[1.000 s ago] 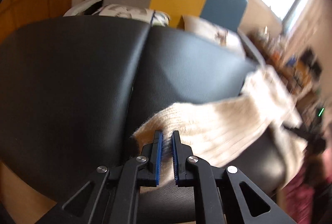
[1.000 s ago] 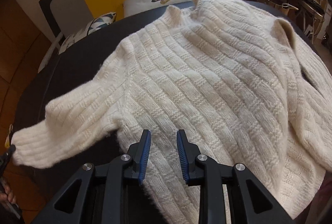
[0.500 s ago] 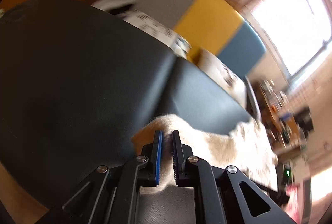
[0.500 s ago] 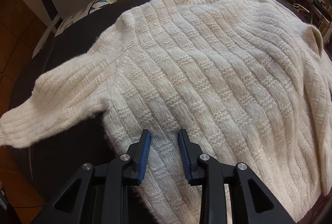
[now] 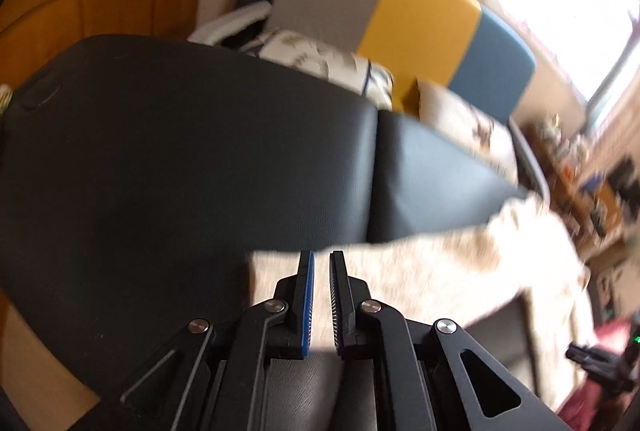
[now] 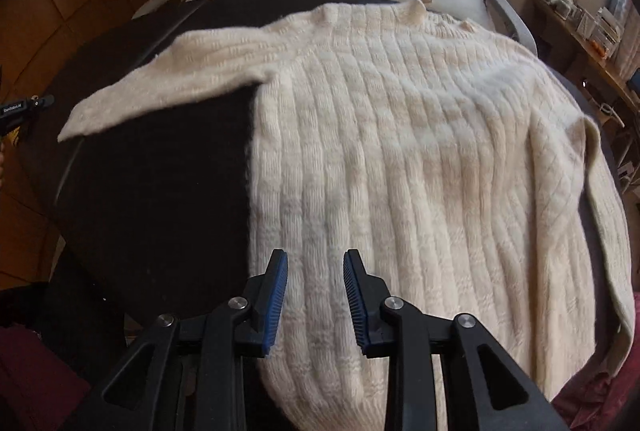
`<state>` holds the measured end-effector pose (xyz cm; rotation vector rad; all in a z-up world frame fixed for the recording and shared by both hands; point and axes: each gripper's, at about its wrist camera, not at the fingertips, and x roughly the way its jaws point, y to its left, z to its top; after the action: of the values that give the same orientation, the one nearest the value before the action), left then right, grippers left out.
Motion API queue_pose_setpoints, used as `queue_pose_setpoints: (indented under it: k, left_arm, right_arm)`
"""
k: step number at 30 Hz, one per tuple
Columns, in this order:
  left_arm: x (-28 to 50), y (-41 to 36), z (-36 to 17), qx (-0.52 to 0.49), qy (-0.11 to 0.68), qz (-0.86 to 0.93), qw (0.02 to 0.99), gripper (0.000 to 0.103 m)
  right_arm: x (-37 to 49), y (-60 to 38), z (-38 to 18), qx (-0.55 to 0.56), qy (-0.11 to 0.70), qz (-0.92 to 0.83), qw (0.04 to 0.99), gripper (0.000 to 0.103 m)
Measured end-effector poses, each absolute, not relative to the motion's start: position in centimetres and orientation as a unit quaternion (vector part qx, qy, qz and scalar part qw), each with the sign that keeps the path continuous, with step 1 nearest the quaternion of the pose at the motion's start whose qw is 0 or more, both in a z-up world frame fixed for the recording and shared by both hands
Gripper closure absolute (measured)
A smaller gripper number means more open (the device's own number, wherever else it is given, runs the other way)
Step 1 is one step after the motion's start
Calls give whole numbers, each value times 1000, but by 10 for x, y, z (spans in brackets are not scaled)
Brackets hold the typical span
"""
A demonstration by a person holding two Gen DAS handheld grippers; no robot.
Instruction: Fold clothes
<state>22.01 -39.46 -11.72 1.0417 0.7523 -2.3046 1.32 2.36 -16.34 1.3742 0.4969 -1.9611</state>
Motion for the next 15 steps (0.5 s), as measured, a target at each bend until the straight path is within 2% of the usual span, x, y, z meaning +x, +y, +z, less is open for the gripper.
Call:
queue_pose_setpoints:
  k: [3, 5, 9, 12, 15]
  left_arm:
    - [223, -385, -131, 427, 211, -836, 273, 91]
    - [229, -391, -146, 454, 197, -815, 302, 91]
    - [257, -418, -165, 448, 280, -789, 312, 90]
    - [269, -434, -169, 422, 346, -784, 297, 79]
    - [259, -434, -172, 415, 367, -787, 272, 63]
  right_arm:
    - [17, 24, -187, 534, 200, -761, 309, 72]
    - [17, 23, -187, 532, 183, -768, 306, 71]
    - [12, 20, -188, 541, 166, -766, 305, 71]
    - [9, 19, -188, 549, 159, -759, 311, 71]
    - [4, 18, -189, 561, 147, -752, 313, 71]
